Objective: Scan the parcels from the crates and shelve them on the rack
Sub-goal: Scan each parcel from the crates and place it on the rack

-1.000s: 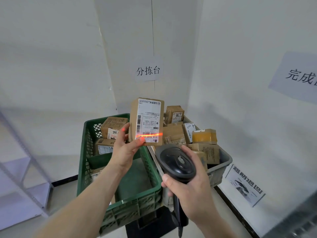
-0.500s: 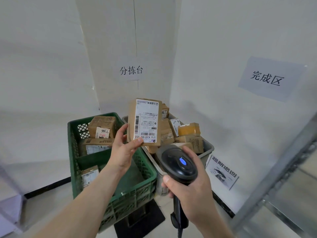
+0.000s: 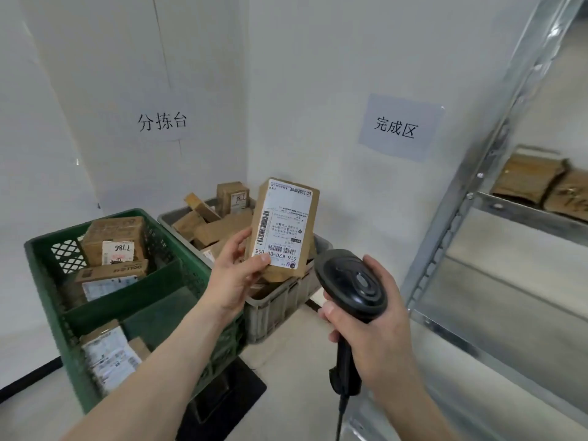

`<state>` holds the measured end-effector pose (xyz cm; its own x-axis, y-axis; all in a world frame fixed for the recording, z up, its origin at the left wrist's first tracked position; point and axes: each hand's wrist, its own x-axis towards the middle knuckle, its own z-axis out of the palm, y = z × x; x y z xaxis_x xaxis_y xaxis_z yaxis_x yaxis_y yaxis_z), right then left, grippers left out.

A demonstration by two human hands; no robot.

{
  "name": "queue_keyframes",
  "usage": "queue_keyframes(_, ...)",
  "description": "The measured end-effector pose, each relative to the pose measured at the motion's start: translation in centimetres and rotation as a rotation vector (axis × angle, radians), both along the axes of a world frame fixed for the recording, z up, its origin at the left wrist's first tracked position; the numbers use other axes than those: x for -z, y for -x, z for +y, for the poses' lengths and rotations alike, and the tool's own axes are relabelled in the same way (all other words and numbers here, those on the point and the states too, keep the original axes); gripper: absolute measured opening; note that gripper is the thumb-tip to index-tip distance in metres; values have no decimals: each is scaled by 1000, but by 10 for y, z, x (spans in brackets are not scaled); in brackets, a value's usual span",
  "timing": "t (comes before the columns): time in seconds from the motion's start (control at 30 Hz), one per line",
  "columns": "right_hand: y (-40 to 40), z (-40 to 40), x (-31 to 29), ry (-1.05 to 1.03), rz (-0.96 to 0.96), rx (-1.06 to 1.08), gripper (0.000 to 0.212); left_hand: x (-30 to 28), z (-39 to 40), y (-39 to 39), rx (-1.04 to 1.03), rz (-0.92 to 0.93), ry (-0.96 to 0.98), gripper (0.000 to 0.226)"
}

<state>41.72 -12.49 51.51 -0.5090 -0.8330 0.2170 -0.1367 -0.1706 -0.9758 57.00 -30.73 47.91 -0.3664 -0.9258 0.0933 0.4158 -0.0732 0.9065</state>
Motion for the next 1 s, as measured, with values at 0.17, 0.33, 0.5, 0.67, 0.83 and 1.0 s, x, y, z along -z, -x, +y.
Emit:
queue_keyframes(0.17, 34, 29, -3, 4, -8, 177, 82, -10, 20, 57, 181, 2, -22, 83)
queue_keyframes(0.33, 73, 66, -5, 11, 33, 355, 88, -14, 54, 124, 356, -6, -33, 72)
queue_keyframes(0.5, 118, 112, -11, 24, 71, 520, 89, -15, 101, 194, 494, -26, -47, 71)
queue_keyframes(0.67, 172, 170, -16, 98, 51, 605, 78, -27, 162, 255, 591, -27, -72, 69)
queue_keyframes(0.83, 228, 227, -18, 142, 42, 672, 84, -39, 228, 313, 666, -75, -64, 66)
queue_keyframes(1.0, 279, 280, -25, 192, 50, 718, 87, -49, 291, 371, 699, -98, -36, 61)
